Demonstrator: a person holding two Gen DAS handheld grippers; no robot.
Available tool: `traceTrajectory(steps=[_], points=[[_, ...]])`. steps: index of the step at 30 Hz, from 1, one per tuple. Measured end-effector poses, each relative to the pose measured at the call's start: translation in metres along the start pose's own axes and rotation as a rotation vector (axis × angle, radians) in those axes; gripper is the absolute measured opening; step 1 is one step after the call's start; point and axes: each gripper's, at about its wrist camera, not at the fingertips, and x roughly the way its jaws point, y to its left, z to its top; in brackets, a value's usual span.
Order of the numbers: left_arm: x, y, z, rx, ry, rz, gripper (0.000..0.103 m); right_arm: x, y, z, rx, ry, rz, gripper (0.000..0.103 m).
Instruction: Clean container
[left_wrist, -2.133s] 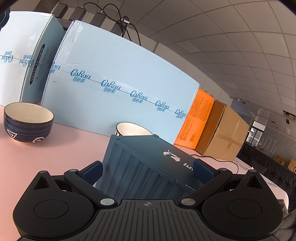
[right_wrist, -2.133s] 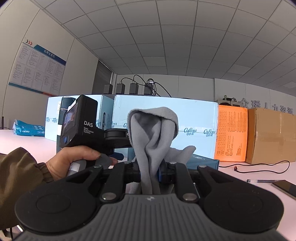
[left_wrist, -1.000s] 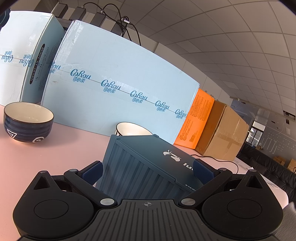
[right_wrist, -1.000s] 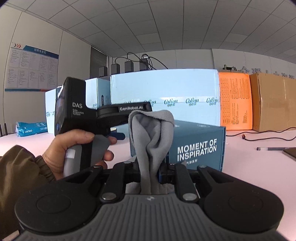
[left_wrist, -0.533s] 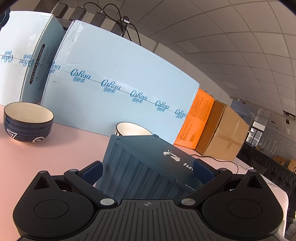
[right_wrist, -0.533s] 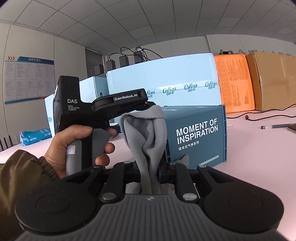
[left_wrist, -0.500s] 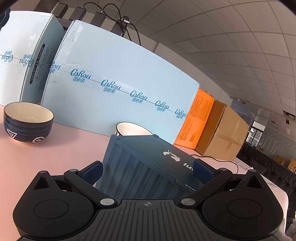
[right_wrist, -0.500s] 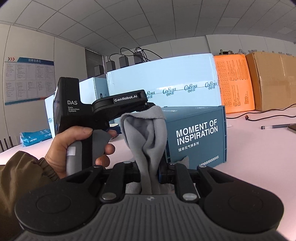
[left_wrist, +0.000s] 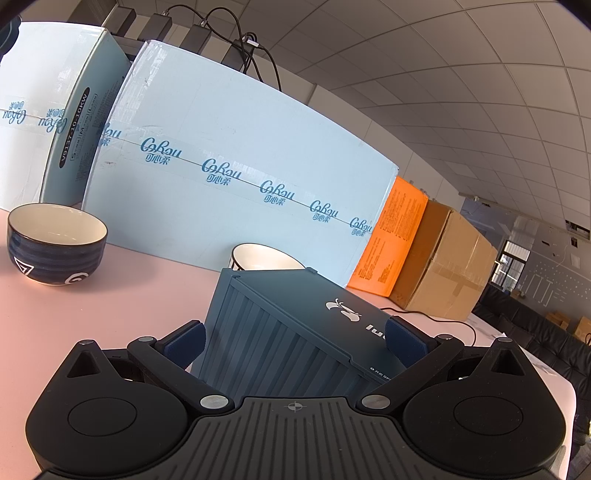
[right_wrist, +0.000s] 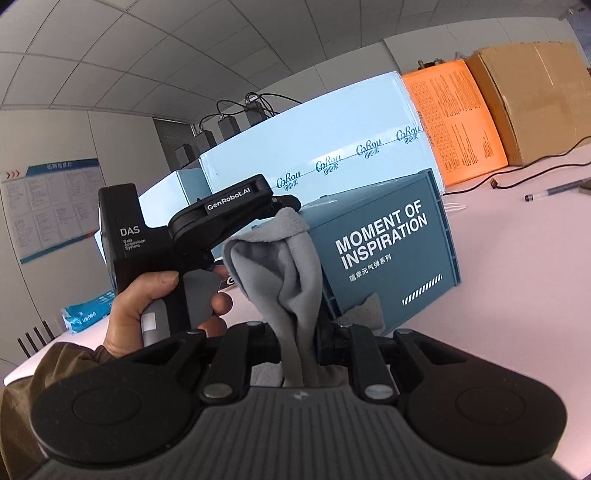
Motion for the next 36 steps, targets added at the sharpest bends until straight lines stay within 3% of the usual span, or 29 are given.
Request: traceTrajectory(steps=[8,16,28,36], points=[[0.0,0.0,0.0,0.0,0.0,0.0,0.103,-0.019,0.011,0.011,-0.03,-0.106,0.01,0.017],[0.0,0.001,0.0,-0.001,0.0,-0.001,0.103,-0.038,0.017,0.014,-0.102,-0.277,-0.033,0.017],[0.001,0.0,0.001,0.001,0.0,0.001,0.103,-0.014,-0.009,-0.001,-0.039,-0.102,-0.153,0.017],[0.003,0.002,0.001,-0.012,0.008,-0.007,0.103,-0.019,-0.01,0.002,-0.016,-0.127,-0.141,0.017]])
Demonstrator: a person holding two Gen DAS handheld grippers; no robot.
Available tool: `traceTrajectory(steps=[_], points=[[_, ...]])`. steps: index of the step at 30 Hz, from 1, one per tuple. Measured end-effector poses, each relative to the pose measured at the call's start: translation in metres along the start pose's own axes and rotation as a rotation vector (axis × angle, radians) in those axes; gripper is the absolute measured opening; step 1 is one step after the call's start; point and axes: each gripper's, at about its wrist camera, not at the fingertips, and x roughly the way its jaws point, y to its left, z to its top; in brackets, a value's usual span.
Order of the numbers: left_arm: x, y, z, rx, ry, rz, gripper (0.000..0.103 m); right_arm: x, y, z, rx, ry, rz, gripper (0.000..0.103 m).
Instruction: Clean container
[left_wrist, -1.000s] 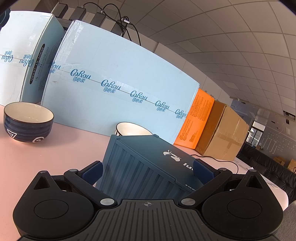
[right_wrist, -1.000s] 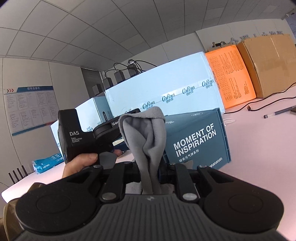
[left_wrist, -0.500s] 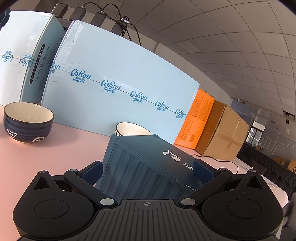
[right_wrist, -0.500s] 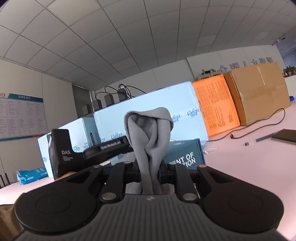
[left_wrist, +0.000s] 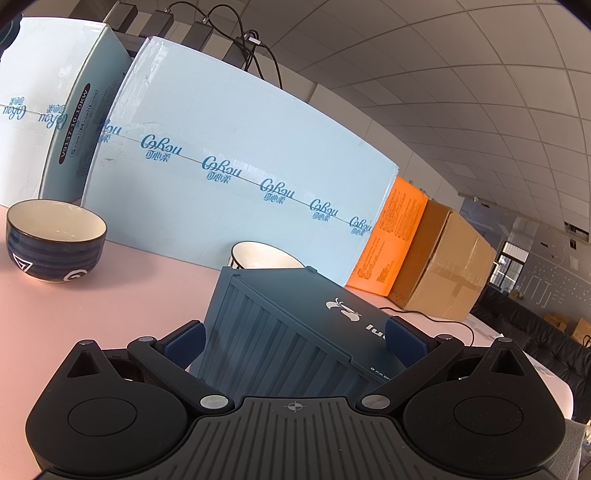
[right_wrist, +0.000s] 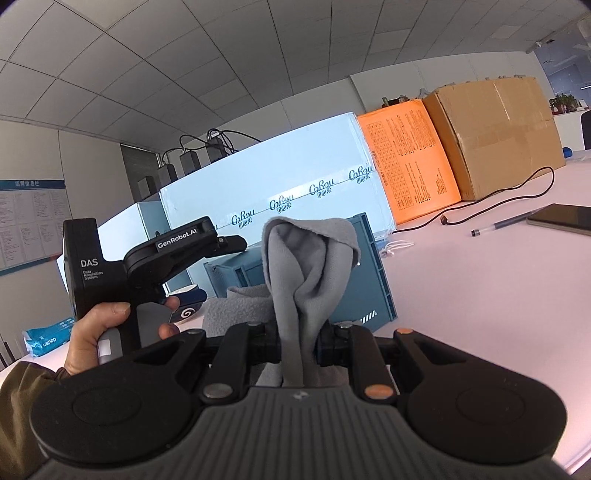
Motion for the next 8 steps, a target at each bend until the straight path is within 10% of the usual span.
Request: traceTrajectory(steps=[8], points=[[0.0015,0.0013,0.001,-0.007,0.008,-0.01,0.103,-0.003,-0.0041,0.0076,0.027,-0.051,0.017,0.017]])
